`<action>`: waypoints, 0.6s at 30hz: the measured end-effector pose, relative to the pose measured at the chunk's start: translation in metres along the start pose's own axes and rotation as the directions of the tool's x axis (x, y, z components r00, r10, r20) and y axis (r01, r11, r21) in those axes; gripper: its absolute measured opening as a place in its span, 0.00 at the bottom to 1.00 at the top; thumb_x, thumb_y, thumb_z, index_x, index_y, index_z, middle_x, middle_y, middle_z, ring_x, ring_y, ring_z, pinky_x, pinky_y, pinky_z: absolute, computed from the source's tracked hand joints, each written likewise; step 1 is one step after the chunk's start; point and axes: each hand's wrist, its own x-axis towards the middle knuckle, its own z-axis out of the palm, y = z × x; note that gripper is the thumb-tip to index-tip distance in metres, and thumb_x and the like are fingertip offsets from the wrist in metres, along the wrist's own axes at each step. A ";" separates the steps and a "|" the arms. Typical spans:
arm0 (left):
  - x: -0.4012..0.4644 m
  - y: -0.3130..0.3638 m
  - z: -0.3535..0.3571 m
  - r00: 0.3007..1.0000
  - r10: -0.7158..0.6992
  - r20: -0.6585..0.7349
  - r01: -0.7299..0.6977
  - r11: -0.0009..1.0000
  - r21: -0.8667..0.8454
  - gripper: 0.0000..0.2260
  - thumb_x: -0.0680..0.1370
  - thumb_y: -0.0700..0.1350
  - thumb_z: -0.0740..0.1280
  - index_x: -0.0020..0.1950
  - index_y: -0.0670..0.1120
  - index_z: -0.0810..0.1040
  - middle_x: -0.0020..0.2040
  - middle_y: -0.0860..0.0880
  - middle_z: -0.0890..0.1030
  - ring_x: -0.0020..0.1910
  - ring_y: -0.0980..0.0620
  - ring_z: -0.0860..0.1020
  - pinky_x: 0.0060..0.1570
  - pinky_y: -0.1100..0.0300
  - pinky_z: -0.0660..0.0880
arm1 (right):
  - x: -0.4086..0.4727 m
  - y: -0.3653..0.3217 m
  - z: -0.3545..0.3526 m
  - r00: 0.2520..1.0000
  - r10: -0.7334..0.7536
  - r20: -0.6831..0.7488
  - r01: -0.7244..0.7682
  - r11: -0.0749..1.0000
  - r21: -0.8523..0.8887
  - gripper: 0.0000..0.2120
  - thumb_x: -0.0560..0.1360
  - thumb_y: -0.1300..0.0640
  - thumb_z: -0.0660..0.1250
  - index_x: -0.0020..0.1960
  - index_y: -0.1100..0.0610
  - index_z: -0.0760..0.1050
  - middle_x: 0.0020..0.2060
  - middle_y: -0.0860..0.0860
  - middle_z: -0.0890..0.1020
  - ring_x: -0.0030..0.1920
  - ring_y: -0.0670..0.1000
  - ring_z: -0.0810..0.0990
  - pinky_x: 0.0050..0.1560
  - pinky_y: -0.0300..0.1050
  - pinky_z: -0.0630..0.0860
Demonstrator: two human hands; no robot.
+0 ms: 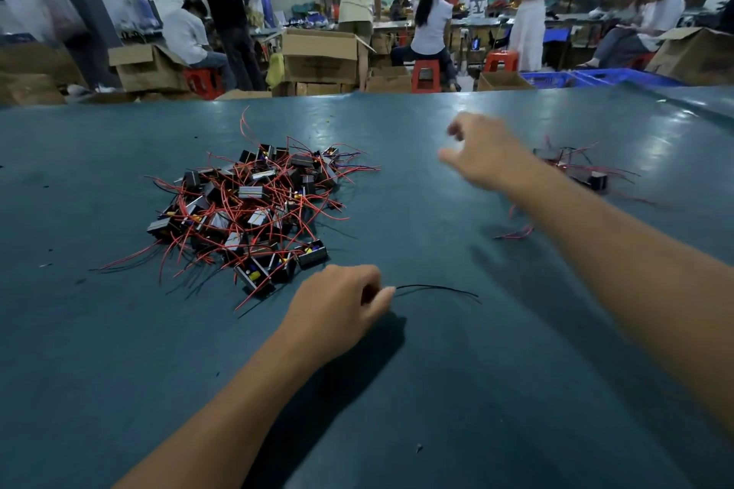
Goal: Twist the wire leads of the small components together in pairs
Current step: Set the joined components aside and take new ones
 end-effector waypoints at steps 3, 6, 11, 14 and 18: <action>0.007 -0.015 -0.008 0.986 -0.127 -0.105 0.134 0.989 0.061 0.14 0.81 0.55 0.63 0.44 0.47 0.77 0.38 0.50 0.80 0.37 0.49 0.77 0.41 0.52 0.77 | -0.027 -0.053 0.045 0.905 -0.313 0.288 0.304 0.950 0.077 0.14 0.78 0.51 0.67 0.60 0.57 0.77 0.57 0.54 0.82 0.58 0.54 0.79 0.60 0.46 0.73; 0.009 -0.030 -0.013 0.960 -0.250 -0.130 0.269 0.949 0.163 0.12 0.80 0.54 0.63 0.46 0.47 0.78 0.41 0.48 0.81 0.40 0.45 0.79 0.39 0.53 0.76 | -0.038 -0.091 0.093 0.796 -0.399 0.456 0.398 0.912 0.103 0.19 0.79 0.50 0.66 0.67 0.57 0.72 0.63 0.54 0.78 0.63 0.55 0.76 0.64 0.47 0.71; 0.010 -0.043 -0.013 0.926 -0.359 -0.114 0.376 0.892 0.250 0.09 0.78 0.52 0.63 0.45 0.47 0.74 0.41 0.48 0.79 0.39 0.44 0.74 0.35 0.55 0.67 | -0.043 -0.114 0.134 0.797 -0.383 0.467 0.433 0.902 0.001 0.18 0.77 0.49 0.67 0.62 0.58 0.72 0.58 0.58 0.75 0.59 0.59 0.74 0.59 0.53 0.73; 0.010 -0.047 -0.015 0.903 -0.399 -0.156 0.426 0.879 0.215 0.10 0.78 0.52 0.63 0.43 0.47 0.71 0.36 0.50 0.73 0.37 0.44 0.73 0.35 0.54 0.67 | -0.046 -0.101 0.121 0.823 -0.413 0.389 0.420 0.905 0.073 0.17 0.76 0.47 0.70 0.59 0.56 0.75 0.55 0.55 0.78 0.56 0.56 0.76 0.56 0.51 0.73; 0.009 -0.048 -0.017 0.895 -0.417 -0.156 0.442 0.874 0.201 0.11 0.78 0.52 0.64 0.41 0.45 0.72 0.37 0.48 0.75 0.37 0.43 0.75 0.35 0.54 0.71 | -0.062 -0.069 0.090 0.878 -0.395 0.271 0.360 0.917 0.169 0.15 0.74 0.47 0.73 0.52 0.56 0.78 0.48 0.52 0.82 0.50 0.54 0.79 0.53 0.51 0.76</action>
